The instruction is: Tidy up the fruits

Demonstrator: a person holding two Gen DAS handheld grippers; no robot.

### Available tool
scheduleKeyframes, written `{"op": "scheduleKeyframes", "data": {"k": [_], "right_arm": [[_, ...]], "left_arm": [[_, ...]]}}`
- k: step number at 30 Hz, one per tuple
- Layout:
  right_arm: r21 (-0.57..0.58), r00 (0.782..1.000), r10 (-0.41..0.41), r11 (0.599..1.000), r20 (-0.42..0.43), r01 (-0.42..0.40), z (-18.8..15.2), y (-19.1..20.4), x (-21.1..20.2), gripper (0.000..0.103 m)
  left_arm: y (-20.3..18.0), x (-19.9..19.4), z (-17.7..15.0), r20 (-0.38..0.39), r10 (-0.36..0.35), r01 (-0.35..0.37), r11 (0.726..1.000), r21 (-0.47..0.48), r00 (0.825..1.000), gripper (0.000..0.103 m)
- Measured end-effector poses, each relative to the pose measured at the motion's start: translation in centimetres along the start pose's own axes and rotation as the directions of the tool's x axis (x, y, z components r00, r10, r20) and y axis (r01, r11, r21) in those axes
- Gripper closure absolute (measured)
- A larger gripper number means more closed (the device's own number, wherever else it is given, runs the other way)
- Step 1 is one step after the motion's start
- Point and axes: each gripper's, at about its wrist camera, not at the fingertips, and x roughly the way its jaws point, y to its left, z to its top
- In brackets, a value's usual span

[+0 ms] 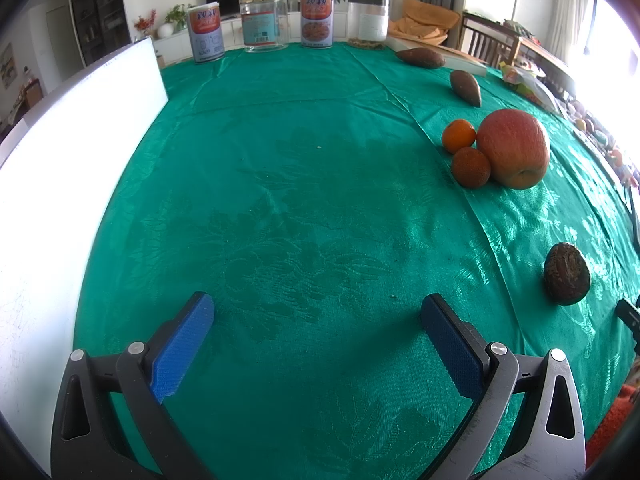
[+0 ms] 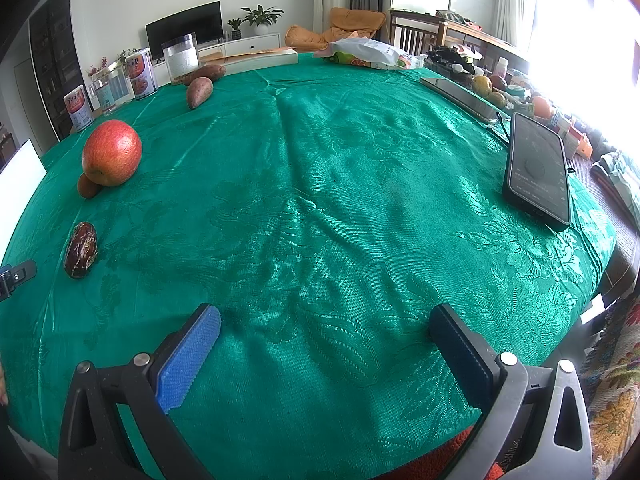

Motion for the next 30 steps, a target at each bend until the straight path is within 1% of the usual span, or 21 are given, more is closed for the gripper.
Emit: {"op": "scheduleKeyframes", "data": {"k": [3,6,7,9,11,14,16,18,19,21,22,23,24,25,28,30], "right_arm": [[0.000,1.000,0.000,1.000,0.002,0.000,0.0,0.0,0.0,0.000],[-0.001,1.000,0.000,1.000,0.004,0.000,0.1,0.0,0.0,0.000],[-0.001,1.000,0.001,1.000,0.005,-0.001,0.1,0.0,0.0,0.000],[0.000,1.000,0.001,1.000,0.005,-0.001,0.2,0.0,0.1,0.000],[-0.001,1.000,0.001,1.000,0.005,-0.001,0.1,0.0,0.0,0.000],[-0.001,1.000,0.001,1.000,0.006,-0.001,0.0,0.0,0.0,0.000],[-0.001,1.000,0.001,1.000,0.007,-0.001,0.0,0.0,0.1,0.000],[-0.001,1.000,0.001,1.000,0.008,-0.001,-0.2,0.0,0.0,0.000],[-0.001,1.000,0.001,1.000,0.008,-0.001,-0.2,0.0,0.0,0.000],[-0.001,1.000,0.000,1.000,0.008,0.000,-0.1,0.0,0.1,0.000],[-0.001,1.000,0.000,1.000,0.009,0.000,-0.2,0.0,0.0,0.000],[-0.001,1.000,0.000,1.000,0.009,0.000,-0.1,0.0,0.1,0.000],[-0.001,1.000,0.001,1.000,0.009,-0.001,-0.2,0.0,0.0,0.000],[-0.002,1.000,0.001,1.000,0.009,-0.001,-0.2,0.0,0.0,0.000],[-0.002,1.000,0.001,1.000,0.009,-0.001,-0.2,0.0,0.0,0.000],[-0.001,1.000,0.003,1.000,0.008,-0.003,-0.2,0.0,0.1,0.000]], "left_arm": [[-0.1,0.0,0.2,-0.008,-0.013,0.013,1.000,0.008,1.000,0.001],[-1.4,0.0,1.0,-0.025,-0.103,0.104,0.993,0.061,0.994,0.002],[-2.1,0.0,1.6,-0.029,-0.119,0.121,0.989,0.085,0.992,0.002],[-3.7,-0.1,3.0,-0.013,-0.135,0.135,0.981,0.141,0.991,0.002],[-5.3,0.3,4.5,0.008,-0.168,0.163,0.967,0.194,0.986,0.002],[-7.3,2.1,6.4,-0.008,-0.192,0.187,0.947,0.261,0.981,0.003],[-8.2,3.2,7.3,-0.026,-0.193,0.192,0.939,0.284,0.981,0.003],[-8.7,3.8,7.8,-0.023,-0.208,0.205,0.933,0.297,0.978,0.005],[-8.8,4.0,7.9,-0.017,-0.211,0.206,0.931,0.303,0.977,0.009],[-9.1,4.6,8.0,-0.021,-0.205,0.201,0.927,0.316,0.979,0.032],[-9.2,4.8,7.9,-0.032,-0.213,0.212,0.923,0.321,0.977,0.037],[-9.1,4.7,7.9,-0.019,-0.234,0.228,0.919,0.322,0.972,0.049],[-9.2,4.5,7.8,-0.012,-0.245,0.235,0.915,0.328,0.969,0.066],[-9.2,4.3,7.7,-0.010,-0.248,0.237,0.912,0.334,0.969,0.073],[-8.5,3.0,7.1,0.025,-0.255,0.235,0.920,0.314,0.967,0.073],[-7.5,1.8,6.6,0.037,-0.246,0.226,0.931,0.286,0.969,0.073]]}}
